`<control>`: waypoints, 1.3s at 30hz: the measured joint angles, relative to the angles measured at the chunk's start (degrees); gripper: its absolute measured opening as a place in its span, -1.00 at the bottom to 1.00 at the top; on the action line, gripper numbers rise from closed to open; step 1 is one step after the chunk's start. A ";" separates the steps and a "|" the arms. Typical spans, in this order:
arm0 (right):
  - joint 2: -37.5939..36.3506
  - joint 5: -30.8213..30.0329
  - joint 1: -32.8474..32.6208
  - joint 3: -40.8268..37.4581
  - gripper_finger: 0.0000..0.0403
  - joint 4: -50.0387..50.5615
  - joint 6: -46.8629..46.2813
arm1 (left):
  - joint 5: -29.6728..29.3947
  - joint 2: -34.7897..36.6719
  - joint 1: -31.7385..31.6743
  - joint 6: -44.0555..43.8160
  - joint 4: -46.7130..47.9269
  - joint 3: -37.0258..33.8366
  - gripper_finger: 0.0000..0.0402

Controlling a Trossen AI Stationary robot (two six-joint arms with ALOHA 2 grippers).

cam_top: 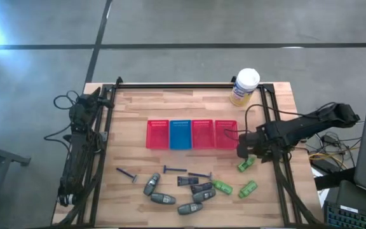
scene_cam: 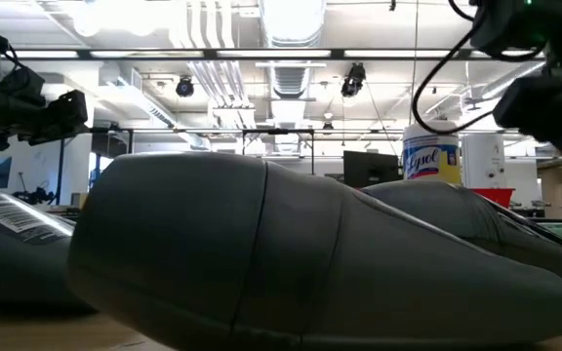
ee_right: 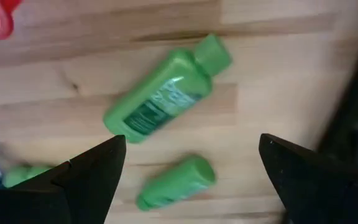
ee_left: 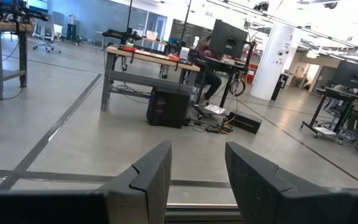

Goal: Pick & Place Travel size toiletries
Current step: Put the green shampoo into the right red bin

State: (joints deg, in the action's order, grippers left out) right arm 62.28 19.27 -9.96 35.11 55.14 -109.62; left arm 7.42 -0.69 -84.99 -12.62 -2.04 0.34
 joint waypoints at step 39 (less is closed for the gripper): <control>19.39 4.81 -23.05 6.45 0.81 -26.26 19.01 | 0.00 -0.04 0.00 0.01 0.00 0.00 -0.22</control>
State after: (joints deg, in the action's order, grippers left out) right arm 81.67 24.08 -33.01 41.56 28.88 -90.62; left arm 7.42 -0.73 -84.99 -12.62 -2.04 0.34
